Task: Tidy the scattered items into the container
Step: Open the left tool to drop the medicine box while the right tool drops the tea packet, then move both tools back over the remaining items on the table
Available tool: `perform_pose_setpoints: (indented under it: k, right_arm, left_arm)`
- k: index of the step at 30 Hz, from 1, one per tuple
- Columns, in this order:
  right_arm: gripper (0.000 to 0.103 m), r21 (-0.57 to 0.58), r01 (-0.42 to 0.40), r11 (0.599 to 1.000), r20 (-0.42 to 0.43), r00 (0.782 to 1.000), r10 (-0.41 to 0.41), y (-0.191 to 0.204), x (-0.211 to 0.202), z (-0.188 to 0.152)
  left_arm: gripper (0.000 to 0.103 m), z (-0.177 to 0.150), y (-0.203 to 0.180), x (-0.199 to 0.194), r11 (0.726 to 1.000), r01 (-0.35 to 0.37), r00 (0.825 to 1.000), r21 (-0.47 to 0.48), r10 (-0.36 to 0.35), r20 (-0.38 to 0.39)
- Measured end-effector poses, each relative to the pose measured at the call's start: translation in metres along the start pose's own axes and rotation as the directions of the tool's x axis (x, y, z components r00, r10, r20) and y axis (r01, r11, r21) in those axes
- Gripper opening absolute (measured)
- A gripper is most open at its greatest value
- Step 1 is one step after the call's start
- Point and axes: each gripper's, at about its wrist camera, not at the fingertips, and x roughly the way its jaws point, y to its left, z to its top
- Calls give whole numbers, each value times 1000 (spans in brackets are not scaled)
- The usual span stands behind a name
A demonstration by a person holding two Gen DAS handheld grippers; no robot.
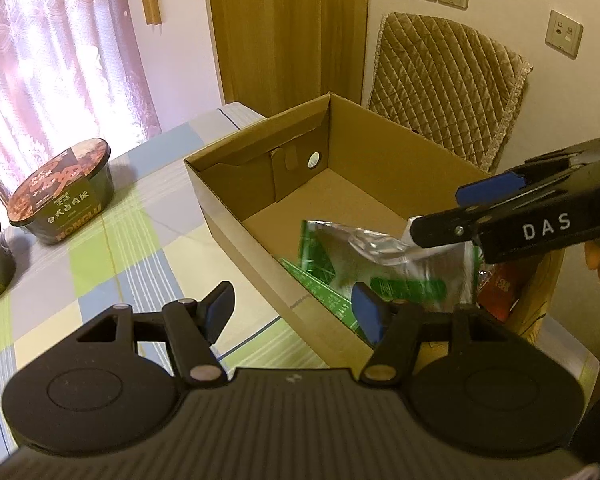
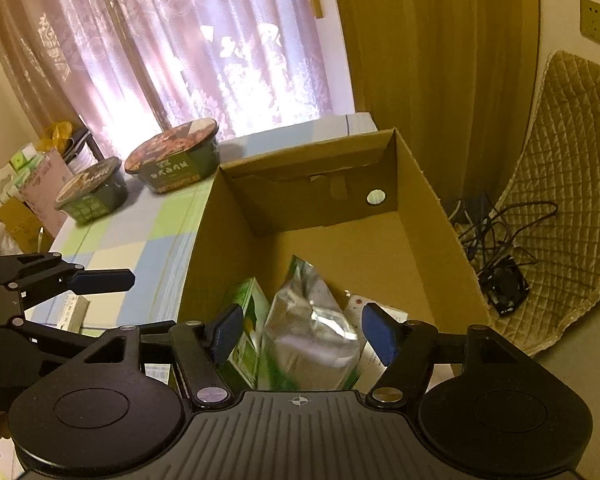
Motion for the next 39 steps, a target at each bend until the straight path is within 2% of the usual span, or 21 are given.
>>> perform_pose_setpoints:
  k: [11,21,26,31,39]
  right_arm:
    - [72,-4,16,1000,4,1000,-16,5,-10,-3]
    - [72,-25,33,999,24,999,-33,21,-37,-2]
    - [72,-44,34,998,33,999,-33,39,-54,-8]
    - [72,-54,26,998,29,999,-24,61,-69,-21]
    - [72,-76,-7,997,6,1000,7,104,-82,-46]
  left_arm:
    - [61,-2,2,-16,1000,-9,1000,-2,9,4]
    - [64,-17,5,-50,999,-30,999,-31,30,12]
    - [72,-31,9,-77,997,-48,999,-67,49,18]
    - [84,-52,11,-103,992,-70,997,-106,72,14]
    - [102,-104,28,-148,971,-139,990,-192,138,-19]
